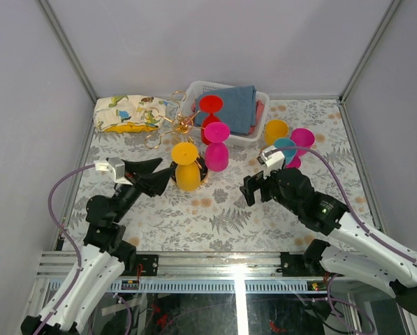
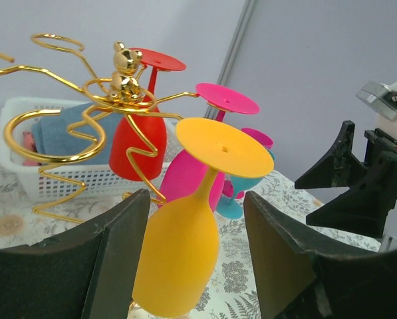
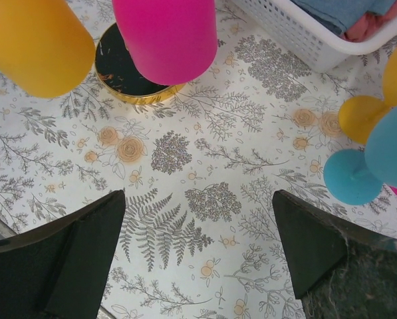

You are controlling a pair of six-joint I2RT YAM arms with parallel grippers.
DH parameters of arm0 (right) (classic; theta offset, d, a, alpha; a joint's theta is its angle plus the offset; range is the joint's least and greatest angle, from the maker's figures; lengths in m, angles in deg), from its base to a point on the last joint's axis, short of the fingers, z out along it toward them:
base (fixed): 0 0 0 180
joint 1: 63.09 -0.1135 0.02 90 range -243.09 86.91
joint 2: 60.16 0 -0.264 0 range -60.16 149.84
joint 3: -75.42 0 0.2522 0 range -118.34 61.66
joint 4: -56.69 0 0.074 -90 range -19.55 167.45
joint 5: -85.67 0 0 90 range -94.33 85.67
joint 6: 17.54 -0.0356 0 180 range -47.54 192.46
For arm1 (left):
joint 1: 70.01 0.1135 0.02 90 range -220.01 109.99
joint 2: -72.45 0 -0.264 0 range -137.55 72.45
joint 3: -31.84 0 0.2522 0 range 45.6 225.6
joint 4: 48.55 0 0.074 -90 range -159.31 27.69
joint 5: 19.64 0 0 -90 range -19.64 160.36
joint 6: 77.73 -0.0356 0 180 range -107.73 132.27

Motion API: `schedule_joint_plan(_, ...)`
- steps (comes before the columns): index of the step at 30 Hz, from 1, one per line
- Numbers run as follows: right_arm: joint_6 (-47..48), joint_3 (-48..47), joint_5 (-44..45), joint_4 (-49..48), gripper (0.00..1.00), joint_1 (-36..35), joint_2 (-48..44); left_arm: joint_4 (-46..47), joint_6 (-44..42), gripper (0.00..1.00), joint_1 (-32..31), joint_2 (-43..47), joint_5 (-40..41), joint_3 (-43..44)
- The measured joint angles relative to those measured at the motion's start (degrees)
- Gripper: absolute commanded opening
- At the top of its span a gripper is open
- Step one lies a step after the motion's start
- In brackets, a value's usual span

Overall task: Place the wine glass upside down on the wine glass rack
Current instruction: Turn the wine glass upside down at the wine rack, then adjust the wine rack at the center of the board.

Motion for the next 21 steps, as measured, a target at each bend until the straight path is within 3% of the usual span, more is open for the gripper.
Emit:
schedule_joint_plan(9,-3.4,-11.2,0.2,8.9,0.99,0.0,8.6,-16.5,2.1,0.60,0.0,5.2,5.2,5.4)
schedule_joint_plan(15,-3.7,-14.2,-1.0,10.3,0.99,0.0,12.5,-27.6,1.7,0.63,0.0,5.0,7.5,12.0)
schedule_joint_plan(21,-3.7,-23.1,0.5,12.0,0.99,0.0,18.3,-38.7,-1.1,0.66,0.0,4.9,12.3,18.5)
